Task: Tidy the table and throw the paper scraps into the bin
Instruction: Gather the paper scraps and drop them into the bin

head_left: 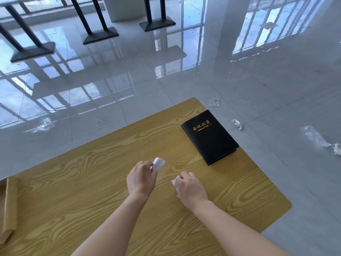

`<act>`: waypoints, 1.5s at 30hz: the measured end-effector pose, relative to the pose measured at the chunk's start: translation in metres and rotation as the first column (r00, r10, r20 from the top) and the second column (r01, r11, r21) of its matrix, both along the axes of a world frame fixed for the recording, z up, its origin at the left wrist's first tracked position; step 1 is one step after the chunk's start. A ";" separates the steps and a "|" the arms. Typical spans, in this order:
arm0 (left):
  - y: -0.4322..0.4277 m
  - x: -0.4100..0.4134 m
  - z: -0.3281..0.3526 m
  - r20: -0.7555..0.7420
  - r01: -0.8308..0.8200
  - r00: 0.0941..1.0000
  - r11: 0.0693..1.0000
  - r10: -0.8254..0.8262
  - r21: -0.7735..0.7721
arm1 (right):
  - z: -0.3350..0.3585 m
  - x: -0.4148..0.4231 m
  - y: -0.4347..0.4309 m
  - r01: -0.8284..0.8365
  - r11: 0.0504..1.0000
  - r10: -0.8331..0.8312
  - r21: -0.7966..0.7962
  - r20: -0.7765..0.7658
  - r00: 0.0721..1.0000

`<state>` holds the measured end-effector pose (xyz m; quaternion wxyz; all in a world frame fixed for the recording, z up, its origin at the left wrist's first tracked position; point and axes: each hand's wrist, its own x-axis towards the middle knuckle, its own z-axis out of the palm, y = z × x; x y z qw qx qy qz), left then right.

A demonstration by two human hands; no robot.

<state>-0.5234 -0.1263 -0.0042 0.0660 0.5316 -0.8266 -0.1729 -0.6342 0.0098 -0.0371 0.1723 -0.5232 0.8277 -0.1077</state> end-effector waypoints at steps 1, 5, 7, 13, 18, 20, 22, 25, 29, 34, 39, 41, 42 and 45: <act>0.002 0.004 0.001 0.005 0.002 1.000 1.000 -0.002 -0.003 | -0.001 -0.001 0.002 0.001 1.000 -0.001 -0.022 0.007 1.000; 0.015 0.017 0.006 0.017 0.049 0.999 0.999 -0.049 -0.023 | 0.001 -0.005 0.012 0.019 0.998 -0.020 -0.066 -0.003 1.000; 0.023 0.023 0.007 0.018 0.085 0.996 0.996 -0.085 -0.035 | 0.004 -0.005 0.018 0.035 0.996 -0.038 -0.083 -0.031 0.999; 0.046 0.047 0.015 0.005 0.211 0.977 0.976 -0.211 -0.046 | 0.024 0.013 0.045 0.126 0.981 -0.140 -0.145 -0.088 0.986; 0.067 0.070 0.021 -0.016 0.339 0.940 0.940 -0.340 -0.050 | 0.039 0.047 0.083 0.193 0.974 -0.209 -0.120 -0.141 0.968; 0.079 0.078 0.024 -0.023 0.391 0.919 0.918 -0.393 -0.059 | 0.046 0.063 0.098 0.238 0.959 -0.260 -0.153 -0.143 0.955; 0.091 0.085 0.025 -0.019 0.436 0.899 0.897 -0.438 -0.064 | 0.049 0.077 0.113 0.286 0.941 -0.314 -0.183 -0.149 0.938; 0.110 0.095 0.025 -0.012 0.496 0.868 0.867 -0.497 -0.053 | 0.048 0.094 0.134 0.344 0.920 -0.375 -0.190 -0.161 0.913; 0.129 0.097 0.025 -0.016 0.563 0.826 0.825 -0.564 -0.045 | 0.049 0.107 0.159 0.381 0.906 -0.410 -0.182 -0.163 0.897; 0.155 0.091 0.026 -0.016 0.641 0.766 0.765 -0.643 -0.060 | 0.052 0.111 0.189 0.440 0.877 -0.475 -0.191 -0.212 0.854; 0.190 0.074 0.026 -0.006 0.694 0.717 0.715 -0.697 -0.079 | 0.054 0.101 0.225 0.484 0.854 -0.519 -0.192 -0.240 0.821; 0.209 0.066 0.025 -0.012 0.708 0.703 0.701 -0.711 -0.088 | 0.054 0.096 0.243 0.506 0.841 -0.540 -0.191 -0.231 0.810; 0.219 0.061 0.024 -0.015 0.715 0.696 0.694 -0.718 -0.087 | 0.054 0.093 0.253 0.517 0.833 -0.551 -0.195 -0.220 0.805; 0.255 0.049 0.021 -0.030 0.726 0.683 0.683 -0.730 -0.082 | 0.050 0.083 0.288 0.539 0.811 -0.579 -0.229 -0.185 0.794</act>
